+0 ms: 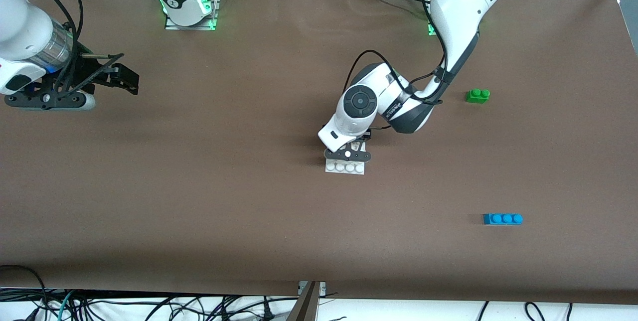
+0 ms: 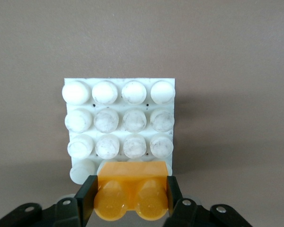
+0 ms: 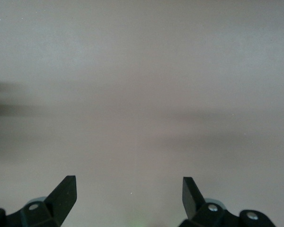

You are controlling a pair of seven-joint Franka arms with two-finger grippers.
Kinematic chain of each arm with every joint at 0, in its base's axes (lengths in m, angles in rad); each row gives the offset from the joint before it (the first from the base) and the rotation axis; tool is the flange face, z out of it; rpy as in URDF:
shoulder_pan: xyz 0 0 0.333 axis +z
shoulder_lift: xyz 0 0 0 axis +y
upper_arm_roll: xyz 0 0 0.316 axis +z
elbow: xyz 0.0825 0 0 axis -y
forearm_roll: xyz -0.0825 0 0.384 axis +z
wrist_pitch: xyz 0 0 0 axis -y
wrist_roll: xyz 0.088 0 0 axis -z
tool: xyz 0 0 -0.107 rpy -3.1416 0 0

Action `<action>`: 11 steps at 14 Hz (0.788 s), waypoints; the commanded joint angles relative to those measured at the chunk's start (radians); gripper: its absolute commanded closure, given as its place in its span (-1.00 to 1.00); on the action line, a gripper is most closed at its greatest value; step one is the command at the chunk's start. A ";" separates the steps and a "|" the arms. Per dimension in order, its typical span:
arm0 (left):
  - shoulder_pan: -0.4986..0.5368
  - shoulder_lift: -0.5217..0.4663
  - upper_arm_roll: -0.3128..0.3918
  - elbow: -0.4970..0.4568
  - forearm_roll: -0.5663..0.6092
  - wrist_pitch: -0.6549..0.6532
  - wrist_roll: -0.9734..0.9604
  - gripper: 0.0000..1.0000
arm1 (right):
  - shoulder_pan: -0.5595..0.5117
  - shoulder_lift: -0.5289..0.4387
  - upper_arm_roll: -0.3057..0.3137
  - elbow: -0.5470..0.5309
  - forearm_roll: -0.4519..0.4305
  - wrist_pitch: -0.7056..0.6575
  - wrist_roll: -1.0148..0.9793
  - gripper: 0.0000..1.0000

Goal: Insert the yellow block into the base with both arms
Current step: 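Carry the yellow brick with the left gripper over the white base plate, then press the yellow brick down onto the base plate studs with the left gripper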

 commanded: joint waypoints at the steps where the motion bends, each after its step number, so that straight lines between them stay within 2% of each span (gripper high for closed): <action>1: -0.001 0.003 0.006 -0.008 0.037 0.014 -0.026 0.51 | -0.006 -0.013 0.005 0.000 0.000 -0.013 0.001 -0.98; 11: -0.005 0.007 0.035 -0.008 0.057 0.051 -0.038 0.49 | -0.006 -0.013 0.008 0.000 0.000 -0.012 0.008 -0.98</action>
